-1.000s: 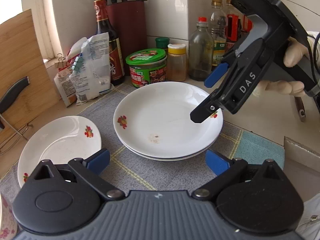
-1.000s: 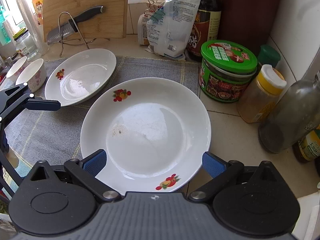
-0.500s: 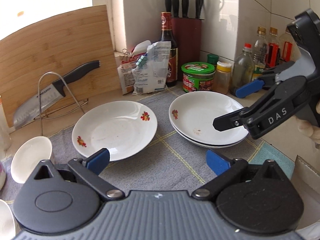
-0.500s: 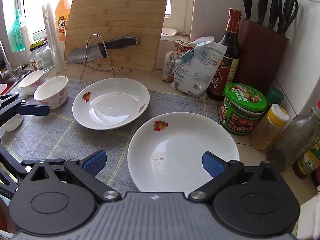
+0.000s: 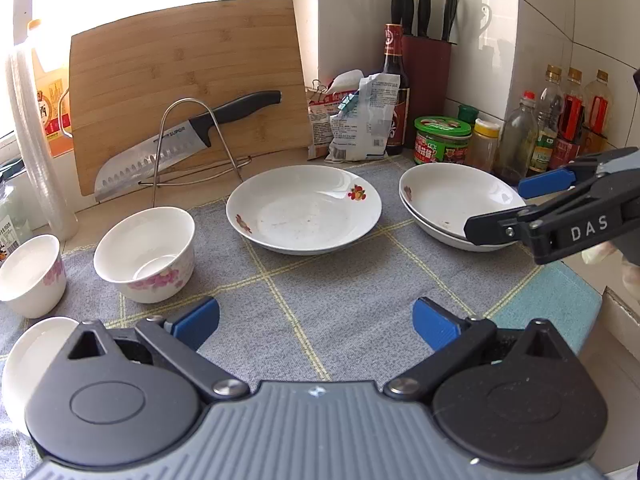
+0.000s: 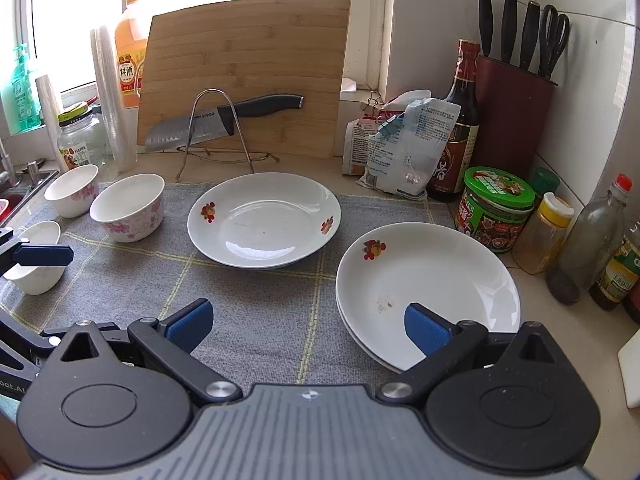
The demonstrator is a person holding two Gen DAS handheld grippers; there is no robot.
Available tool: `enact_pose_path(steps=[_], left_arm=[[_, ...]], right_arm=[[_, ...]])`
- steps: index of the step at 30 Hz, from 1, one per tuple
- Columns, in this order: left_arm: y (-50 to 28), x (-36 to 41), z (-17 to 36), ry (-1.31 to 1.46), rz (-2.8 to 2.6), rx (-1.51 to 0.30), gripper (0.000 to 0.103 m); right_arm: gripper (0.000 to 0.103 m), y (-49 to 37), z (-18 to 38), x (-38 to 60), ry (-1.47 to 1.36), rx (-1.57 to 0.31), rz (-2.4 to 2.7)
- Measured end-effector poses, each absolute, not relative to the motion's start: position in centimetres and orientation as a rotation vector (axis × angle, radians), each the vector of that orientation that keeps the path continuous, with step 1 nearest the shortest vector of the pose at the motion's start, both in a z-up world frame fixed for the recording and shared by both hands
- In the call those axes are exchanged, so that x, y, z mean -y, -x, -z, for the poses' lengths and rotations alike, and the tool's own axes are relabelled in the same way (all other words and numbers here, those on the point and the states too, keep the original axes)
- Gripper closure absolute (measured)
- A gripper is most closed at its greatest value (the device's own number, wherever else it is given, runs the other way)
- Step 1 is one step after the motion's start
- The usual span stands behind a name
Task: Organize plates and bowls
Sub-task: 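Move the right gripper to the rim of the flower plate on the towel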
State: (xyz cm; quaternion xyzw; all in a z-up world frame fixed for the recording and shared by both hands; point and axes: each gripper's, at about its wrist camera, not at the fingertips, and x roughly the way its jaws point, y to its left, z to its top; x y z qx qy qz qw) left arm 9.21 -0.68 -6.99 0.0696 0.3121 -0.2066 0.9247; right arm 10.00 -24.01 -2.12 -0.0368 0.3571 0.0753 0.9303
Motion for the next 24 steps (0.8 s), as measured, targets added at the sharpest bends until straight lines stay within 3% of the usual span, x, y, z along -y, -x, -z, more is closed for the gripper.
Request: enact_pose_path(steps=[24], left_arm=[[-15.5,5.6,11.9,-0.151,0.271,-0.758,0.001]], right_arm=[[0.0,-18.8,2.6,26.8,0.156,-0.753,-0.4]])
